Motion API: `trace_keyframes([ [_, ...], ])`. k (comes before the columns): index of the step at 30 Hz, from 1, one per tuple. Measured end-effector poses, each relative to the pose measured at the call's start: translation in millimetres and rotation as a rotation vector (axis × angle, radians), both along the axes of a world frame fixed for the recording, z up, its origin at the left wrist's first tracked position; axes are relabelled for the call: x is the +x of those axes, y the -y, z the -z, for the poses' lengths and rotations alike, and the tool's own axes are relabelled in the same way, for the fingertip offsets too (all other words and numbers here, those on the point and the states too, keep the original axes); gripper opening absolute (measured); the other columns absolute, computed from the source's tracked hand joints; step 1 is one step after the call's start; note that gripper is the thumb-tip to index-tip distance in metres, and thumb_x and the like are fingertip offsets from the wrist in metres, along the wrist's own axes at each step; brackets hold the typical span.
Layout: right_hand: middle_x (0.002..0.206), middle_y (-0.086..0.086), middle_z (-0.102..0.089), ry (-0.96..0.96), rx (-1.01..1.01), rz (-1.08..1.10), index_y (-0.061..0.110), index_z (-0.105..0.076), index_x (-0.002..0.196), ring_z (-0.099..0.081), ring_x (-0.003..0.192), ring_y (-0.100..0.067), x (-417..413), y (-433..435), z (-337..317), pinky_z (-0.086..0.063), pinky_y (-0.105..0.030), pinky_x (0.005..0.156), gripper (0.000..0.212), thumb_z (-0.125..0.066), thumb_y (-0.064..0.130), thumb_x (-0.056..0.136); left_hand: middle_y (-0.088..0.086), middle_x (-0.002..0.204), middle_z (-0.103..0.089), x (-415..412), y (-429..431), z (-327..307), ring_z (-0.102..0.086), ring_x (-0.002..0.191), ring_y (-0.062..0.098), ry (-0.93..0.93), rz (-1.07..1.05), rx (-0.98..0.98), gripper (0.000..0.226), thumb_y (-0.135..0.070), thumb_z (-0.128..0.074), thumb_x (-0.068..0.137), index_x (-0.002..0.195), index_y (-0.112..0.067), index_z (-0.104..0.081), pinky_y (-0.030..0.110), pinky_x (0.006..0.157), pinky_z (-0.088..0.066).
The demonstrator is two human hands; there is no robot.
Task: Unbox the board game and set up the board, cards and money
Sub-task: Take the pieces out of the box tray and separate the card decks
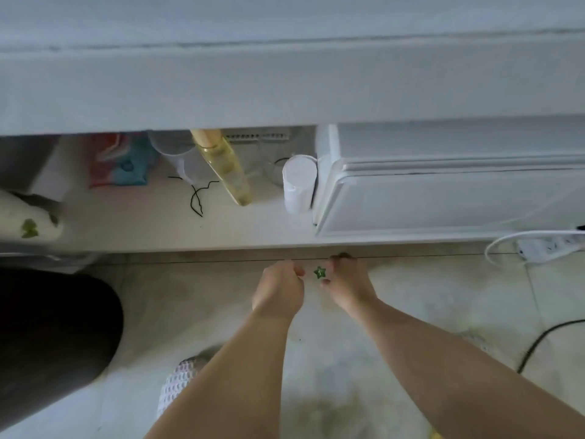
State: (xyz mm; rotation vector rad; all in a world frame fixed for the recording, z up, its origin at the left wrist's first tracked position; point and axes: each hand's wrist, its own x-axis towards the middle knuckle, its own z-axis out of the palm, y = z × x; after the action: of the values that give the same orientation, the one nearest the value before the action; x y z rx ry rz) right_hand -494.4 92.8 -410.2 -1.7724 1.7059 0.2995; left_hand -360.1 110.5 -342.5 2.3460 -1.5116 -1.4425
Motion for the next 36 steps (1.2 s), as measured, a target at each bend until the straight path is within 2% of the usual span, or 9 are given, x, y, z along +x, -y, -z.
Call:
trace_keyframes([
  [5, 0.106, -0.008, -0.063, -0.038, -0.045, 0.033, 0.010, -0.064, 0.107, -0.060, 0.097, -0.023, 7, 4, 2, -0.051, -0.029, 0.073, 0.019, -0.059, 0.016, 0.090, 0.008, 0.121, -0.061, 12, 4, -1, -0.059, 0.104, 0.027, 0.008, -0.023, -0.019, 0.031, -0.010, -0.046, 0.092, 0.115, -0.018, -0.065, 0.034, 0.088, -0.051],
  [8, 0.106, -0.005, -0.064, -0.082, -0.005, 0.047, 0.011, -0.065, 0.103, -0.061, 0.096, -0.023, 12, 9, 3, -0.046, -0.026, 0.068, 0.015, -0.059, 0.012, 0.090, 0.006, 0.119, -0.061, 17, 8, -1, -0.060, 0.101, 0.025, 0.014, -0.043, -0.034, 0.030, -0.010, -0.045, 0.092, 0.114, -0.018, -0.064, 0.030, 0.082, -0.051],
  [13, 0.102, -0.004, -0.065, -0.123, 0.054, 0.072, 0.010, -0.063, 0.098, -0.061, 0.095, -0.024, 19, 14, 2, -0.039, -0.024, 0.064, 0.013, -0.056, 0.003, 0.088, 0.004, 0.117, -0.061, 19, 9, -1, -0.060, 0.097, 0.026, 0.015, -0.029, -0.038, 0.031, -0.013, -0.044, 0.092, 0.114, -0.019, -0.064, 0.033, 0.083, -0.053],
  [21, 0.109, -0.007, -0.060, -0.123, -0.005, 0.019, 0.008, -0.056, 0.106, -0.058, 0.100, -0.025, 21, 9, 1, -0.036, -0.025, 0.066, 0.017, -0.054, 0.002, 0.090, 0.003, 0.117, -0.061, 21, 8, 1, -0.061, 0.096, 0.026, 0.015, -0.029, -0.006, 0.031, -0.015, -0.045, 0.092, 0.115, -0.022, -0.063, 0.036, 0.085, -0.053],
  [24, 0.107, -0.006, -0.061, -0.102, -0.012, 0.003, 0.012, -0.053, 0.099, -0.058, 0.098, -0.025, 20, 9, -1, -0.035, -0.024, 0.064, 0.014, -0.053, 0.002, 0.089, 0.002, 0.116, -0.062, 21, 9, 2, -0.062, 0.095, 0.026, 0.016, -0.039, 0.003, 0.031, -0.015, -0.045, 0.091, 0.114, -0.023, -0.063, 0.036, 0.084, -0.054],
  [32, 0.112, -0.007, -0.059, -0.110, -0.001, -0.056, 0.010, -0.062, 0.107, -0.057, 0.103, -0.025, 20, 13, -3, -0.039, -0.025, 0.069, 0.023, -0.053, 0.000, 0.089, 0.003, 0.118, -0.061, 17, 6, 6, -0.061, 0.099, 0.025, 0.020, -0.027, 0.006, 0.031, -0.014, -0.047, 0.090, 0.114, -0.023, -0.063, 0.036, 0.087, -0.053],
  [34, 0.110, -0.008, -0.060, -0.119, 0.014, -0.055, 0.008, -0.062, 0.106, -0.058, 0.102, -0.026, 21, 14, -3, -0.039, -0.026, 0.069, 0.021, -0.052, 0.000, 0.089, 0.002, 0.117, -0.061, 16, 5, 9, -0.061, 0.098, 0.024, 0.020, -0.026, 0.018, 0.032, -0.014, -0.046, 0.090, 0.115, -0.024, -0.063, 0.035, 0.087, -0.052],
  [36, 0.098, -0.009, -0.057, -0.127, 0.026, -0.053, 0.008, -0.061, 0.096, -0.057, 0.094, -0.027, 21, 14, -3, -0.038, -0.026, 0.067, 0.014, -0.051, -0.001, 0.089, 0.000, 0.116, -0.062, 14, 3, 13, -0.061, 0.098, 0.024, 0.018, -0.026, 0.033, 0.033, -0.014, -0.044, 0.091, 0.116, -0.025, -0.062, 0.033, 0.087, -0.052],
])
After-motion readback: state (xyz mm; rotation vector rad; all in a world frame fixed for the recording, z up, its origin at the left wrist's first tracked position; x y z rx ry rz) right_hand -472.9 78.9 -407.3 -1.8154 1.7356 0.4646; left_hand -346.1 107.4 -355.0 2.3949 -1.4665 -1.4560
